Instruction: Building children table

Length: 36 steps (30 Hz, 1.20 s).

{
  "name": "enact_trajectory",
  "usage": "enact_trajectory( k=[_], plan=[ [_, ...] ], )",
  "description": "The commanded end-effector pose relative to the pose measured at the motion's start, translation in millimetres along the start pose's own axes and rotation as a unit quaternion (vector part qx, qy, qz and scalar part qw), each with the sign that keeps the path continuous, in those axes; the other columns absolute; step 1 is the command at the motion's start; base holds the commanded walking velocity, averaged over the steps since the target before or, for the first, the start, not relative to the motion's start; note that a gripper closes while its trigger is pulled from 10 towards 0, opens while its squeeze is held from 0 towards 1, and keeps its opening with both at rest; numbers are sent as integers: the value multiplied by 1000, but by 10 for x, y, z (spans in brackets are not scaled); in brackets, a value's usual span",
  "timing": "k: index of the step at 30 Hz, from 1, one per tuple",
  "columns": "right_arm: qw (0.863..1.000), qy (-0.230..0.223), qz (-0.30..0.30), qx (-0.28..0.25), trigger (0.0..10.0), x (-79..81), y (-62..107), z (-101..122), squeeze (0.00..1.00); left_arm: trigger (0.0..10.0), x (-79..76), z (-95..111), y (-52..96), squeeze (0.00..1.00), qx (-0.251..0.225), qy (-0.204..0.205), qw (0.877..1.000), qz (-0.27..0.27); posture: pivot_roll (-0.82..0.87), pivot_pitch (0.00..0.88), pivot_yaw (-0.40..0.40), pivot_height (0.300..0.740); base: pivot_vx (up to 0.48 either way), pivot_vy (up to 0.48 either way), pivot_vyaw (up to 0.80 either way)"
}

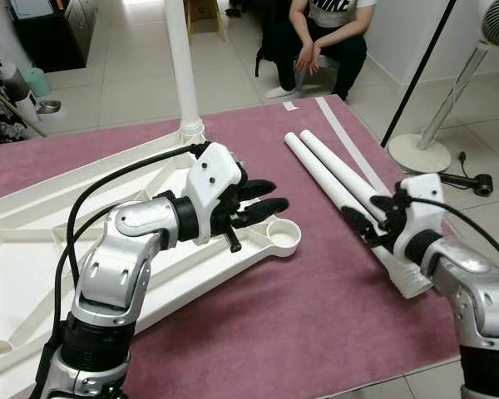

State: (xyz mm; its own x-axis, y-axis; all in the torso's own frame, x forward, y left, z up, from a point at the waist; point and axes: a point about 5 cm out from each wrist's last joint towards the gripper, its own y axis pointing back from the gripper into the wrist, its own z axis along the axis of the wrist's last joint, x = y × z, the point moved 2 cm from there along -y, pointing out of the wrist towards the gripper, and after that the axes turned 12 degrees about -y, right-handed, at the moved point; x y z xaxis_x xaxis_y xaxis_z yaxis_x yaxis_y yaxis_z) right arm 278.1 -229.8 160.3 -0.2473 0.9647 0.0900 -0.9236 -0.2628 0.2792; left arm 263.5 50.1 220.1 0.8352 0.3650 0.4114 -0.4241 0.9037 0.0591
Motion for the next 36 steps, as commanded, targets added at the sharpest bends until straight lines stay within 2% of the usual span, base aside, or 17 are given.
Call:
enact_trajectory(
  k=[1, 5, 6, 9, 13, 15, 18, 19, 21, 23, 25, 32, 36],
  plan=[
    [1000, -3, 16, 12, 10000, 46, -4, 3, 0, 10000, 142, -99, 12, 0, 40, 6, 992, 121, -49, 0, 80, 740, 0, 0, 0],
    [999, 11, -14, 34, 10000, -39, -21, -3, 0, 10000, 104, -114, -8, 0, 47, 10, 992, 121, -46, 0, 67, 740, 0, 0, 0],
    [999, 16, -34, 37, 10000, -109, -18, 3, 0, 10000, 97, -121, -4, 0, 49, 12, 991, 122, -46, 0, 62, 740, 0, 0, 0],
    [999, 16, -34, 37, 10000, -109, -18, 3, 0, 10000, 97, -121, -4, 0, 49, 12, 991, 122, -46, 0, 62, 740, 0, 0, 0],
    [997, 18, -71, 38, 10000, -297, -23, 49, 0, 10000, 88, -124, 25, 0, 56, 18, 991, 124, -44, 0, 62, 740, 0, 0, 0],
    [996, 15, -75, 40, 10000, -324, -33, 49, 0, 10000, 83, -117, 37, 0, 57, 18, 991, 121, -42, 0, 65, 740, 0, 0, 0],
    [995, 9, -83, 54, 10000, -384, -41, -2, 0, 10000, -3, -120, 93, 0, 62, -3, 995, 80, -39, 0, 66, 740, 0, 0, 0],
    [995, 3, -81, 58, 10000, -390, -57, -24, 0, 10000, -59, -85, 118, 0, 45, 9, 997, 56, -37, 0, 69, 740, 0, 0, 0],
    [995, 3, -81, 58, 10000, -390, -57, -24, 0, 10000, -59, -85, 118, 0, 45, 9, 997, 56, -37, 0, 69, 740, 0, 0, 0],
    [995, -1, -75, 62, 10000, -377, -98, -49, 0, 10000, -130, -14, 140, 0, 12, 35, 999, 28, -37, 0, 69, 740, 0, 0, 0],
    [995, -4, -71, 64, 10000, -362, -126, -55, 0, 10000, -156, 7, 137, 0, 4, 37, 999, 20, -35, 0, 71, 740, 0, 0, 0],
    [996, -6, -52, 70, 10000, -302, -228, -90, 0, 10000, -181, 26, 116, 0, 5, 29, 999, 22, -24, 0, 65, 740, 0, 0, 0],
    [997, 10, -36, 71, 10000, -250, -291, -79, 0, 10000, -168, 6, 120, 0, 15, 26, 999, 34, -18, 0, 60, 740, 0, 0, 0]
  ],
)
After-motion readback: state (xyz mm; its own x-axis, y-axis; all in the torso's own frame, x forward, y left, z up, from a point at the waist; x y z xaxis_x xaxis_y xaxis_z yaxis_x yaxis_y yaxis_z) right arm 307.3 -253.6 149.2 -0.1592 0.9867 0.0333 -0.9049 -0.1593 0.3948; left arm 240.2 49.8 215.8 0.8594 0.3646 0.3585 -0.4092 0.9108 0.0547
